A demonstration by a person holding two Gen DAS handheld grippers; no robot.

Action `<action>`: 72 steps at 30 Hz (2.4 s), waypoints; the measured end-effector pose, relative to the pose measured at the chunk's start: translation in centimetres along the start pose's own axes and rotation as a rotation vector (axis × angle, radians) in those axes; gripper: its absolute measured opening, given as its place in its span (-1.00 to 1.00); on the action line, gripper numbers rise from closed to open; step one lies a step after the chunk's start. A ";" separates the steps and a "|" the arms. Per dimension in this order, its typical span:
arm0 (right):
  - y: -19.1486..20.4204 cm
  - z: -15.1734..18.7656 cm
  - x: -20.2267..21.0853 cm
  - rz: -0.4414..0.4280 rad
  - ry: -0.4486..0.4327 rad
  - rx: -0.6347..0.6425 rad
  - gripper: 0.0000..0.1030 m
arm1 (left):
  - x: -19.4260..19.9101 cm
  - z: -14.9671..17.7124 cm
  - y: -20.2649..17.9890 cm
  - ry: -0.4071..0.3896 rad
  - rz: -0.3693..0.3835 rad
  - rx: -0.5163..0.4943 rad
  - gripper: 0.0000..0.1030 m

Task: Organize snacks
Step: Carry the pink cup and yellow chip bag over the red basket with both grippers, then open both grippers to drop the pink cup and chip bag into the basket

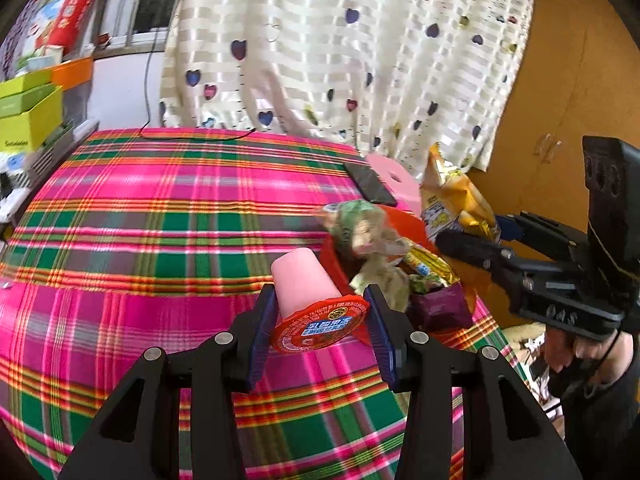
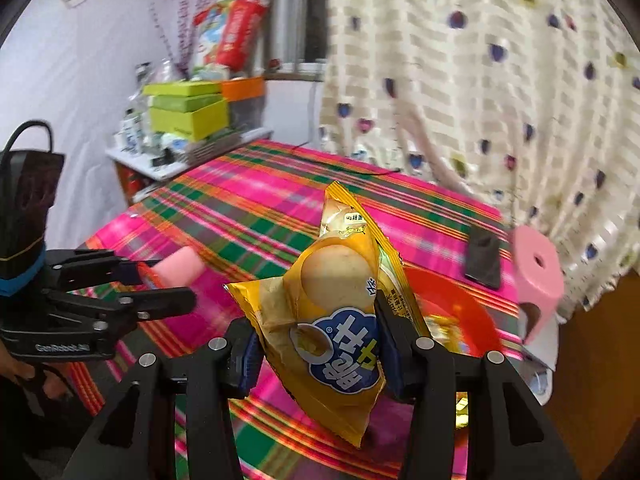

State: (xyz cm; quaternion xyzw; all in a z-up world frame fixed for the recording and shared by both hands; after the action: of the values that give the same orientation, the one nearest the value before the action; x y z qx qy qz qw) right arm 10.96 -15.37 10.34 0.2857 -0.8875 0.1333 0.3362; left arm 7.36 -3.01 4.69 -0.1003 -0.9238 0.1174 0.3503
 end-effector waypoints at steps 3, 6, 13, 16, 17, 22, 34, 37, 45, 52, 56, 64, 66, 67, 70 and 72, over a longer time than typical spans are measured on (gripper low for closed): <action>-3.1 0.6 0.7 0.047 -0.009 -0.061 -0.09 | -0.3 -0.7 -0.9 -0.004 0.012 -0.019 -0.12; -6.2 1.3 0.9 0.079 -0.007 -0.132 -0.09 | -0.6 -1.2 -1.6 -0.006 0.021 -0.035 -0.12; -10.1 2.9 -0.9 0.072 0.032 -0.234 -0.08 | -2.4 -2.0 -3.5 0.019 0.057 -0.072 -0.12; -10.7 3.8 -2.4 0.065 0.069 -0.252 -0.07 | -3.5 -2.2 -4.3 0.040 0.075 -0.087 -0.12; -11.1 4.2 -3.0 0.062 0.086 -0.266 -0.07 | -3.9 -2.3 -4.6 0.046 0.079 -0.092 -0.12; -11.6 5.0 -5.1 0.032 0.124 -0.312 -0.06 | -5.8 -2.3 -6.0 0.081 0.107 -0.121 -0.12; -10.9 3.7 -5.9 -0.029 0.078 -0.247 0.21 | -9.8 -1.8 -8.5 0.154 0.191 -0.164 -0.12; -10.9 3.5 -4.6 -0.038 0.034 -0.236 0.30 | -10.6 -1.9 -8.5 0.163 0.196 -0.166 -0.10; -11.2 3.3 -2.9 -0.033 -0.004 -0.248 0.31 | -10.6 -2.1 -8.4 0.130 0.186 -0.174 0.11; -11.0 3.9 -1.3 -0.021 -0.017 -0.290 0.31 | -8.9 -1.7 -7.9 0.106 0.142 -0.158 0.11; -10.2 4.5 -0.4 0.005 0.008 -0.305 0.31 | -8.1 -1.3 -7.6 0.115 0.101 -0.151 0.11; -8.9 6.2 1.4 0.024 0.022 -0.352 0.31 | -6.7 -0.1 -6.7 0.116 0.040 -0.137 0.11; -8.5 6.5 1.9 0.035 0.028 -0.357 0.33 | -6.4 0.1 -6.7 0.115 0.031 -0.136 0.11; -8.3 6.7 2.0 0.040 0.032 -0.359 0.35 | -6.3 0.2 -6.7 0.114 0.028 -0.136 0.11; -7.7 7.1 2.3 0.046 0.042 -0.362 0.46 | -6.0 0.4 -6.8 0.113 0.025 -0.133 0.11; -7.5 7.4 2.5 0.046 0.047 -0.361 0.47 | -5.9 0.6 -6.8 0.114 0.029 -0.131 0.11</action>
State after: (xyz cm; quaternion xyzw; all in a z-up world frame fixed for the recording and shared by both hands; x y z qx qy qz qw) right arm 10.06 -25.54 6.89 0.1970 -0.8952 -0.0138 0.3995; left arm 10.59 -11.17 2.56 -0.1431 -0.9064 0.0561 0.3934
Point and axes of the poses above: each gripper's, at about its wrist camera, not at the fingertips, and x roughly against the way its jaws point, y to its left, z to its underside, the point moved 2 cm from there along -x, roughly the way its jaws point, and after that the axes turned 2 degrees about y, right-handed, at the moved point
